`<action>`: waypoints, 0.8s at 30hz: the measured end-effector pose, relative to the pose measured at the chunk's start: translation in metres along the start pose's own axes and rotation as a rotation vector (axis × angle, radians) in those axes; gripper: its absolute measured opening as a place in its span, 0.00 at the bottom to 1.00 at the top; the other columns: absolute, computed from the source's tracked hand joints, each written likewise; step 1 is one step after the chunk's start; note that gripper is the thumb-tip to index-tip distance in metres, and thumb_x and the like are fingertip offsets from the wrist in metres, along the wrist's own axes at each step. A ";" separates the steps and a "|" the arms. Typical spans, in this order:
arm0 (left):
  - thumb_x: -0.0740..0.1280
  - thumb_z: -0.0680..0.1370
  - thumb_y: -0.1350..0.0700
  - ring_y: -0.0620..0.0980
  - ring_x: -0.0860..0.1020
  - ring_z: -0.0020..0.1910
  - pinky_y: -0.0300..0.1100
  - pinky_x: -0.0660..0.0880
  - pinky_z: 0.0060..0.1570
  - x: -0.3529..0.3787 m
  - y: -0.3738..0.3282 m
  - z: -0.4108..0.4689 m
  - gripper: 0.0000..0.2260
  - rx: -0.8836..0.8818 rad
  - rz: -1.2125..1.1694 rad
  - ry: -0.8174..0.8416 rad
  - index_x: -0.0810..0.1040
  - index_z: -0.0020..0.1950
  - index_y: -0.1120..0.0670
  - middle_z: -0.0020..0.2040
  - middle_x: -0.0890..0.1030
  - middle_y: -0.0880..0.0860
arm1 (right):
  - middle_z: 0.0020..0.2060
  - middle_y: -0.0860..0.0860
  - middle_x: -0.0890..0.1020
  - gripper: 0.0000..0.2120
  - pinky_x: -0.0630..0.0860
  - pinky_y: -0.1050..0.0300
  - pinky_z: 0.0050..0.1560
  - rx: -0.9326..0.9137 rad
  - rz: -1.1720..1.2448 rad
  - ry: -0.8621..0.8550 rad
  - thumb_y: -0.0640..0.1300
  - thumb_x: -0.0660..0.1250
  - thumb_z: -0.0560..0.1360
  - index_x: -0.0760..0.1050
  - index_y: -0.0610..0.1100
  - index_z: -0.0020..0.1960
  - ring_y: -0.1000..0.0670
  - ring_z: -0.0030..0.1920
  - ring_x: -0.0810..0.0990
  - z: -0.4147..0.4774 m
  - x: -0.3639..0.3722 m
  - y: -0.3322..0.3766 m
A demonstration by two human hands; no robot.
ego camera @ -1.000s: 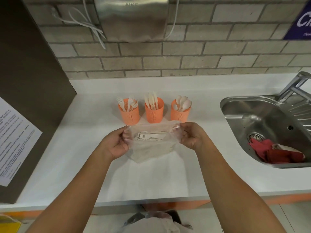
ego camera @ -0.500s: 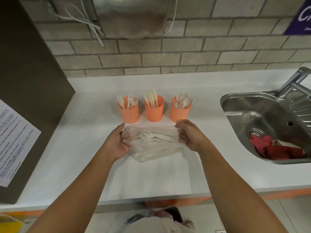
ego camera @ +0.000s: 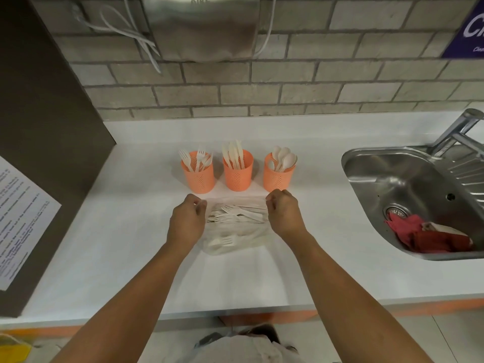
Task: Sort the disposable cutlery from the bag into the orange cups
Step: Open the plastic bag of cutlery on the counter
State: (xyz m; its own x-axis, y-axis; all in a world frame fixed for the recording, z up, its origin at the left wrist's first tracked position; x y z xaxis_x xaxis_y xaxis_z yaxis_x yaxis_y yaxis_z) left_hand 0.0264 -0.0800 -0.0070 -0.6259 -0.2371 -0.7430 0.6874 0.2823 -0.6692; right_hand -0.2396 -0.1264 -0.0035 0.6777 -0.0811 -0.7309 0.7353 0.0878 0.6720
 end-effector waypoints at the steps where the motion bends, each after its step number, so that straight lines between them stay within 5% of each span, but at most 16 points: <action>1: 0.62 0.86 0.51 0.58 0.79 0.48 0.45 0.73 0.47 -0.001 -0.001 -0.002 0.12 -0.003 -0.021 -0.015 0.77 0.58 0.59 0.50 0.83 0.57 | 0.43 0.45 0.79 0.08 0.71 0.57 0.40 0.032 0.008 0.005 0.32 0.61 0.80 0.78 0.38 0.48 0.44 0.43 0.78 0.001 0.000 -0.002; 5: 0.63 0.85 0.50 0.55 0.80 0.51 0.44 0.71 0.49 0.000 -0.003 -0.002 0.12 -0.207 -0.375 0.032 0.82 0.52 0.55 0.47 0.82 0.51 | 0.46 0.49 0.81 0.11 0.70 0.59 0.45 0.281 0.235 0.033 0.38 0.59 0.83 0.80 0.41 0.54 0.49 0.45 0.77 0.003 0.000 -0.013; 10: 0.68 0.82 0.53 0.45 0.79 0.24 0.37 0.75 0.31 0.017 -0.001 -0.015 0.11 -0.658 -1.124 0.283 0.82 0.43 0.55 0.27 0.79 0.47 | 0.29 0.52 0.73 0.11 0.65 0.65 0.29 0.828 1.054 0.246 0.37 0.60 0.83 0.80 0.44 0.51 0.55 0.25 0.65 -0.012 0.016 -0.030; 13: 0.71 0.78 0.54 0.51 0.83 0.37 0.46 0.79 0.44 0.027 0.014 -0.017 0.11 -0.737 -1.261 0.394 0.84 0.37 0.55 0.39 0.83 0.50 | 0.25 0.52 0.69 0.07 0.64 0.67 0.23 1.002 1.335 0.371 0.36 0.62 0.83 0.79 0.42 0.53 0.56 0.21 0.63 -0.022 0.027 -0.033; 15: 0.79 0.71 0.52 0.49 0.76 0.41 0.44 0.76 0.44 0.036 0.033 -0.016 0.08 -0.756 -1.246 0.434 0.81 0.43 0.52 0.44 0.77 0.48 | 0.24 0.52 0.66 0.07 0.62 0.67 0.18 1.046 1.401 0.414 0.36 0.61 0.83 0.78 0.42 0.52 0.56 0.20 0.62 -0.029 0.033 -0.035; 18: 0.75 0.76 0.51 0.54 0.83 0.47 0.47 0.83 0.47 0.039 0.028 -0.030 0.12 -0.740 -1.254 0.506 0.86 0.54 0.57 0.51 0.85 0.55 | 0.23 0.52 0.67 0.08 0.62 0.66 0.16 1.066 1.408 0.424 0.39 0.62 0.82 0.77 0.42 0.46 0.56 0.18 0.64 -0.040 0.034 -0.038; 21: 0.68 0.82 0.50 0.53 0.87 0.42 0.43 0.84 0.40 0.036 0.004 -0.042 0.15 -0.616 -1.219 0.583 0.88 0.51 0.59 0.47 0.88 0.58 | 0.35 0.45 0.77 0.04 0.78 0.58 0.37 0.923 1.310 0.423 0.41 0.72 0.73 0.78 0.42 0.44 0.45 0.33 0.78 -0.039 0.033 -0.043; 24: 0.68 0.83 0.56 0.46 0.85 0.35 0.35 0.79 0.33 0.028 -0.004 -0.041 0.10 -0.460 -1.011 0.497 0.87 0.50 0.59 0.48 0.88 0.56 | 0.45 0.44 0.76 0.17 0.73 0.52 0.45 0.679 1.073 0.440 0.42 0.73 0.65 0.77 0.43 0.53 0.45 0.42 0.75 -0.035 0.023 -0.041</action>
State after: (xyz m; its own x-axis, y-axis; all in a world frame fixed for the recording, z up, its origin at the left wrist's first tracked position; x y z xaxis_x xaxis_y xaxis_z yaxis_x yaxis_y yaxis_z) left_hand -0.0091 -0.0496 -0.0250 -0.9461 -0.1870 0.2644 -0.3234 0.5035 -0.8012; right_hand -0.2546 -0.0968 -0.0515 0.9526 0.0519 0.2997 -0.2073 -0.6103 0.7645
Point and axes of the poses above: each hand's wrist, its own z-axis towards the middle knuckle, its own x-axis out of the palm, y = z × x, the point moved 7 cm from there along z, towards the middle knuckle
